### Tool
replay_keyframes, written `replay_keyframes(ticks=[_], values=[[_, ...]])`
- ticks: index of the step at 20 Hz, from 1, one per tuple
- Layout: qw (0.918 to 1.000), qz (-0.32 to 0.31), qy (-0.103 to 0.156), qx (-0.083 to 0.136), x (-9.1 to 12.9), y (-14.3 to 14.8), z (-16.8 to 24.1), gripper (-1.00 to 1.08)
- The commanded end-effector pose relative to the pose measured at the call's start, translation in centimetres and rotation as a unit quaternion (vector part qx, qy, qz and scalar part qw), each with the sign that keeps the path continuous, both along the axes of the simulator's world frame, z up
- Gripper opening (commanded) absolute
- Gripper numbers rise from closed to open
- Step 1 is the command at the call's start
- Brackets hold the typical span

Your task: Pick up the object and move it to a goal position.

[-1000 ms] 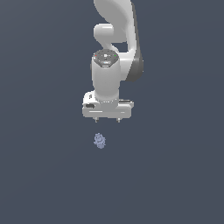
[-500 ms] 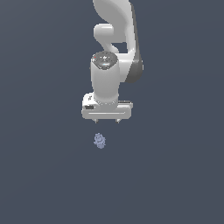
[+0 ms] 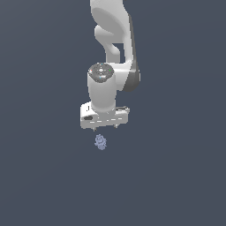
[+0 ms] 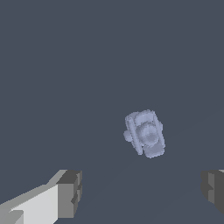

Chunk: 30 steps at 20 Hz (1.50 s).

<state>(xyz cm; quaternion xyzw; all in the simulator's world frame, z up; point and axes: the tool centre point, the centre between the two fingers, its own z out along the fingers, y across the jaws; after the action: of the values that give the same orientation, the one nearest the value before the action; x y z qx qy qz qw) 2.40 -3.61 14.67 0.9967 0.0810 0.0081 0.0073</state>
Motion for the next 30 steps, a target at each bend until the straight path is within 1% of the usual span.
replay_keyframes(ticks=[1, 7, 14, 19, 24, 30], values=[[0.9996, 0.027, 0.002, 0.0, 0.5, -0.5, -1.0, 1.0], [0.9959, 0.09, 0.007, 0.002, 1.4, -1.7, -3.3, 1.0], [0.9908, 0.135, 0.009, 0.004, 2.0, -2.6, -5.0, 1.0], [0.9889, 0.149, 0.009, 0.005, 2.2, -2.9, -5.5, 1.0], [0.989, 0.148, 0.01, 0.005, 2.2, -2.9, -5.7, 1.0], [0.9888, 0.149, 0.01, 0.005, 2.1, -2.9, -7.9, 1.0]])
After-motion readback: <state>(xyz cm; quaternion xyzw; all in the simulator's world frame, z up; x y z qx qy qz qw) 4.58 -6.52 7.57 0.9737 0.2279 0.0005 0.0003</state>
